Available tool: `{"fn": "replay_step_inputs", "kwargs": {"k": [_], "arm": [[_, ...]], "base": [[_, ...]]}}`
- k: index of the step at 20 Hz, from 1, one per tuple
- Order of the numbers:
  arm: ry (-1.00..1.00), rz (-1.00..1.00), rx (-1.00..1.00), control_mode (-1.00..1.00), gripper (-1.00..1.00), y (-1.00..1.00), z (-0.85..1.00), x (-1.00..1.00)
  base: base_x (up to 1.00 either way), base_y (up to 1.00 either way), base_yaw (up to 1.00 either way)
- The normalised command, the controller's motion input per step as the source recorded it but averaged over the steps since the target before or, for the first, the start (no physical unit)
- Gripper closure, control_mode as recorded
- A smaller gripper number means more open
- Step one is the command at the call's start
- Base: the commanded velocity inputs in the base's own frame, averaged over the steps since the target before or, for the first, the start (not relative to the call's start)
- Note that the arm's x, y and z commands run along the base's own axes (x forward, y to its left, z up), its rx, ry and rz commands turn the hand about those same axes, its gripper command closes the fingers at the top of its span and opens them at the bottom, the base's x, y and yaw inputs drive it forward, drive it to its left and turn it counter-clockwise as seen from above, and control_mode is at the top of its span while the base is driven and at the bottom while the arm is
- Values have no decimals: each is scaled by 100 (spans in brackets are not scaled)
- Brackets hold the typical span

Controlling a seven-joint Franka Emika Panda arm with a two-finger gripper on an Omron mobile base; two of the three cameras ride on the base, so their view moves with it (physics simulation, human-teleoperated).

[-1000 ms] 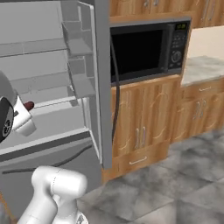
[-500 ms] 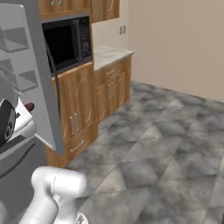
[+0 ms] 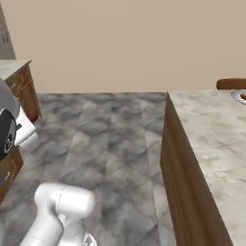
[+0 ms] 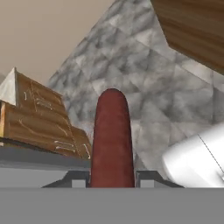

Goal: Move the hot dog bun to the plate on the dining table and place the condiment next to that plate. Then navigate to the fridge and take the sausage and place it on the plate as well.

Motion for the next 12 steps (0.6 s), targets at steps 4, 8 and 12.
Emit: {"fn": "replay_step_inputs", "kwargs": {"k": [4, 8, 12], "arm": [[0, 0, 0, 100, 100, 0, 0, 0], [0, 0, 0, 100, 100, 0, 0, 0], [0, 0, 0, 100, 100, 0, 0, 0]], "base": [[69, 0, -69], [100, 25, -51], [100, 42, -44]]}}
